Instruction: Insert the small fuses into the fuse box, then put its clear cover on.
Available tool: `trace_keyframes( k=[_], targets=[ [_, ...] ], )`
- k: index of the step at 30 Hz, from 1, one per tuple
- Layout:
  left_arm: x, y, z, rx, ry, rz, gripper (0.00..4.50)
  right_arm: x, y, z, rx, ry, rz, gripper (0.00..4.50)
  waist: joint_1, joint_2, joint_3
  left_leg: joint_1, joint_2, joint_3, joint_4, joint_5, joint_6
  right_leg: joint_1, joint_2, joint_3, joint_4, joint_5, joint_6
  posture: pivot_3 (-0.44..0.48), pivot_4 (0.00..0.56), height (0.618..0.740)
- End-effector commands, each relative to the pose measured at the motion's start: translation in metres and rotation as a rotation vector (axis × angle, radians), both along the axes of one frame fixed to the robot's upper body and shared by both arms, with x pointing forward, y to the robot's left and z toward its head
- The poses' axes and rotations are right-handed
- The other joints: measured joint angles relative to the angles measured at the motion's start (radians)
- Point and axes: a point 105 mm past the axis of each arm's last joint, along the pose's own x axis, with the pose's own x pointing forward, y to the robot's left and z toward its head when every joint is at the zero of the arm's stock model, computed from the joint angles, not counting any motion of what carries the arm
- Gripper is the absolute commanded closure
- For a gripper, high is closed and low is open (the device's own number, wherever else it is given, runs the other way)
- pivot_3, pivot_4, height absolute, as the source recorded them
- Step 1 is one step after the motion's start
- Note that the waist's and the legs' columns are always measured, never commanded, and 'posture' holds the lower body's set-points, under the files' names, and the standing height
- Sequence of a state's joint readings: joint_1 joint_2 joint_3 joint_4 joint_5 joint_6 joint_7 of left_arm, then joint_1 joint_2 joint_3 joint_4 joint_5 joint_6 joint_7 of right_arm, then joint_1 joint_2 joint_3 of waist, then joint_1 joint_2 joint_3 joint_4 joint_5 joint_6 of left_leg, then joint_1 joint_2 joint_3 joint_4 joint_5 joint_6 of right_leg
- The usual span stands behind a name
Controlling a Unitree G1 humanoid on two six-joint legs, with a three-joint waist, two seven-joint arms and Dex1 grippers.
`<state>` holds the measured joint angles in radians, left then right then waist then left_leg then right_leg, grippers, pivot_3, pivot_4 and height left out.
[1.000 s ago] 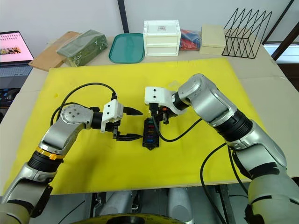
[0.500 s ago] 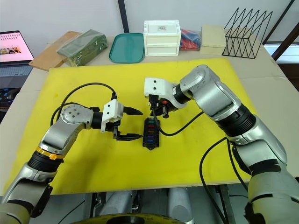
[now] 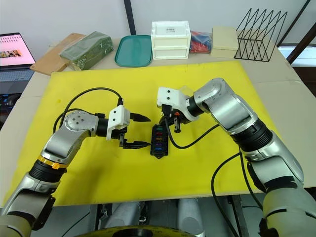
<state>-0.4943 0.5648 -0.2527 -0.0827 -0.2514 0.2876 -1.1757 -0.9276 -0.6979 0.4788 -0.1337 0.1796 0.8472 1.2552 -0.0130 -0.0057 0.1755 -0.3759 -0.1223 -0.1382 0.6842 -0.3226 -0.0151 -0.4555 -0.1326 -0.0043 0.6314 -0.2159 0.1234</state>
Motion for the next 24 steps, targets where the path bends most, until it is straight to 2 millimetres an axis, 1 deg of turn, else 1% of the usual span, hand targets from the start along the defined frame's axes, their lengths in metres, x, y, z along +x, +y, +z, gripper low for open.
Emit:
trace_keyframes(
  k=[1,13,19,24],
  targets=[
    [-0.001,0.002,0.008,-0.016,-0.033,-0.003,0.0,0.001,0.001,0.01,0.041,-0.052,0.011,4.43,0.001,0.0,0.0,0.0,0.0,0.0,0.0,0.0,0.0,0.0,0.0,0.0,0.0,0.0,0.0,0.0,0.15,0.74],
    [-0.002,0.003,0.007,-0.014,-0.032,-0.002,0.0,0.002,-0.001,0.001,0.031,-0.037,0.013,4.43,0.001,0.0,0.0,0.0,0.0,0.0,0.0,0.0,0.0,0.0,0.0,0.0,0.0,0.0,0.0,0.0,0.15,0.74],
    [-0.003,0.003,0.008,-0.014,-0.031,-0.007,0.0,0.002,-0.007,-0.018,-0.005,0.008,0.003,4.43,0.001,0.0,0.0,0.0,0.0,0.0,0.0,0.0,0.0,0.0,0.0,0.0,0.0,0.0,0.0,0.0,0.15,0.74],
    [-0.003,0.003,0.008,-0.013,-0.032,-0.006,0.0,0.0,-0.007,-0.026,-0.015,0.028,0.007,4.43,0.001,0.0,0.0,0.001,0.0,0.0,0.0,0.0,0.0,0.001,0.0,0.0,0.0,0.0,0.0,0.0,0.15,0.74]
  ],
)
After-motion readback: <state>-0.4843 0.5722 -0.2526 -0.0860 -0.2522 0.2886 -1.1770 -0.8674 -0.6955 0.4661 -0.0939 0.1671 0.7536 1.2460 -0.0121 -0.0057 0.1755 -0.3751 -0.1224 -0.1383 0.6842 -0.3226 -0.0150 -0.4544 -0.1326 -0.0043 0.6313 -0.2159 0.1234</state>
